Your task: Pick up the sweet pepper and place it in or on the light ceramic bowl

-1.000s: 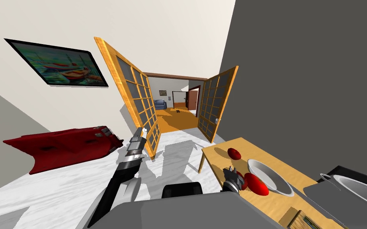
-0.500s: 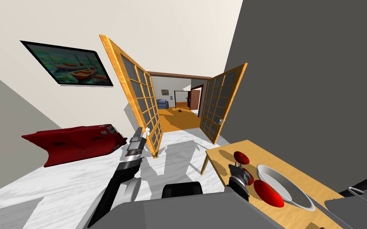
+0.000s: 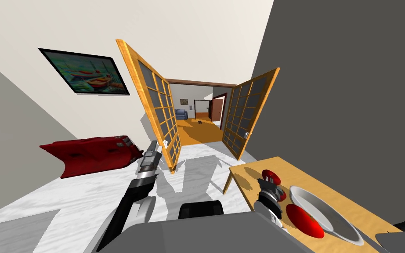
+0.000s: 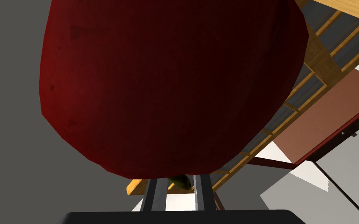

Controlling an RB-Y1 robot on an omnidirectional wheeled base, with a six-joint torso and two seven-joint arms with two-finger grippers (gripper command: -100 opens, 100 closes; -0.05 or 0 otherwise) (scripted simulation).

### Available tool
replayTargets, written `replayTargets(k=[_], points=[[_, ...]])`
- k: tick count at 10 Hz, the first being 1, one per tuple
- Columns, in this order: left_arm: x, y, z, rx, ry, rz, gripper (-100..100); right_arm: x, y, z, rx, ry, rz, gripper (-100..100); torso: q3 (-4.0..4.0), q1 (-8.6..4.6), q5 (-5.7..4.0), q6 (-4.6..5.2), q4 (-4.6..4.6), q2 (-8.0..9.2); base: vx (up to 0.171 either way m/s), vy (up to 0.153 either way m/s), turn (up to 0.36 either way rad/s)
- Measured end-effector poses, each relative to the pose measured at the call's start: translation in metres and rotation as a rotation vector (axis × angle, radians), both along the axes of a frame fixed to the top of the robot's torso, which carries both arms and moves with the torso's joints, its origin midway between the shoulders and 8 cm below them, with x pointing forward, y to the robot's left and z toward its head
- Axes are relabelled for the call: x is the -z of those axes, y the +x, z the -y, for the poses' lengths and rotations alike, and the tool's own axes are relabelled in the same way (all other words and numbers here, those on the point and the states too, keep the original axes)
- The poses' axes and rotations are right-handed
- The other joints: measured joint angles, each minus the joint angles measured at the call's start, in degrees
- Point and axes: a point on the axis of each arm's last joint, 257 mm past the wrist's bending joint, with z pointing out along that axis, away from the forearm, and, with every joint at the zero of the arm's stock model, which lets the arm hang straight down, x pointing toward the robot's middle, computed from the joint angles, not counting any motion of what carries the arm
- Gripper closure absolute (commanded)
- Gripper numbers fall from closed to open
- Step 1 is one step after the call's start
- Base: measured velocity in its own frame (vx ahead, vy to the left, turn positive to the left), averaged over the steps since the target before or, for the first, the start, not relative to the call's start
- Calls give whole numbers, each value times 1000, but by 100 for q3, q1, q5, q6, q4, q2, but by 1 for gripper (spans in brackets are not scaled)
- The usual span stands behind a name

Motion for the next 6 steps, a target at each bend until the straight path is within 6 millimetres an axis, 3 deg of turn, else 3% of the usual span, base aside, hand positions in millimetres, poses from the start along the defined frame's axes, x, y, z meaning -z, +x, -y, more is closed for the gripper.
replayTargets(k=[6], points=[[0,0,0,0,0,0,0,-19,-10,59,20,3,-1,100,16,-14,3,8,6,26,-39,-40,30]])
